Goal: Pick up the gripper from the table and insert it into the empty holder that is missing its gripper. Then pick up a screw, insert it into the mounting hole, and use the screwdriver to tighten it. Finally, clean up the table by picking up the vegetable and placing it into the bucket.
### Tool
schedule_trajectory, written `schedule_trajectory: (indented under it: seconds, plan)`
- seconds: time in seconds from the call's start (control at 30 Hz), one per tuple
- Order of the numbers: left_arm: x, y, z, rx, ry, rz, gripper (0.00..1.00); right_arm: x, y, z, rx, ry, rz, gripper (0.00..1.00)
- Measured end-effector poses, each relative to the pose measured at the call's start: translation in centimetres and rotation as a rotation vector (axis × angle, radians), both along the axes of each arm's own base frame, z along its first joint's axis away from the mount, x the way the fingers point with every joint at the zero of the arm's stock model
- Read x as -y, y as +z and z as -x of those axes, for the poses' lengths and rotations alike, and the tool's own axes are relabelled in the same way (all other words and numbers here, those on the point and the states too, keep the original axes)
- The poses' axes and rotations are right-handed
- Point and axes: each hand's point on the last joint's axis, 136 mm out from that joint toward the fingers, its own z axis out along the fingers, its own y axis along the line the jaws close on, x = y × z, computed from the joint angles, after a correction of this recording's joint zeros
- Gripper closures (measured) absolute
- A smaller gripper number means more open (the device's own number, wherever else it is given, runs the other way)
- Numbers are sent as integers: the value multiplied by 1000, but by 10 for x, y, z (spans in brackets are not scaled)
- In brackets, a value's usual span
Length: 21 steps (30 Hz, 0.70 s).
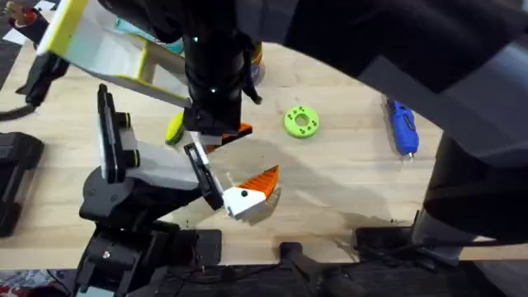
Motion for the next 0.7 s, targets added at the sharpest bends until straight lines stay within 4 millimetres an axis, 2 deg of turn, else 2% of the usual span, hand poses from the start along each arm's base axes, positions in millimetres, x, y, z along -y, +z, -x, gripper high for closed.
schedule_trajectory:
  seconds: [0.03, 0.07, 0.13, 0.23, 0.27, 0.33, 0.7]
  plan:
    - [0, 0, 0, 0, 0, 0, 14, 0, 0, 0, 0, 0, 1, 976]
    - [0, 0, 0, 0, 0, 0, 14, 0, 0, 0, 1, 0, 1, 880]
    - [0, 0, 1, 0, -3, 0, 14, 0, 0, -2, 8, -3, 0, 613]
    - [0, 0, 1, 10, -5, -3, 14, 2, 2, -7, 20, -10, 1, 152]
    - [0, 0, 1, 13, -6, -4, 14, 4, 3, -9, 24, -11, 4, 58]
    - [0, 1, 1, 17, -6, -6, 15, 5, 4, -11, 30, -12, 4, 10]
    - [0, 1, 1, 25, -6, -10, 14, 2, 28, -16, 46, -62, -55, 7]
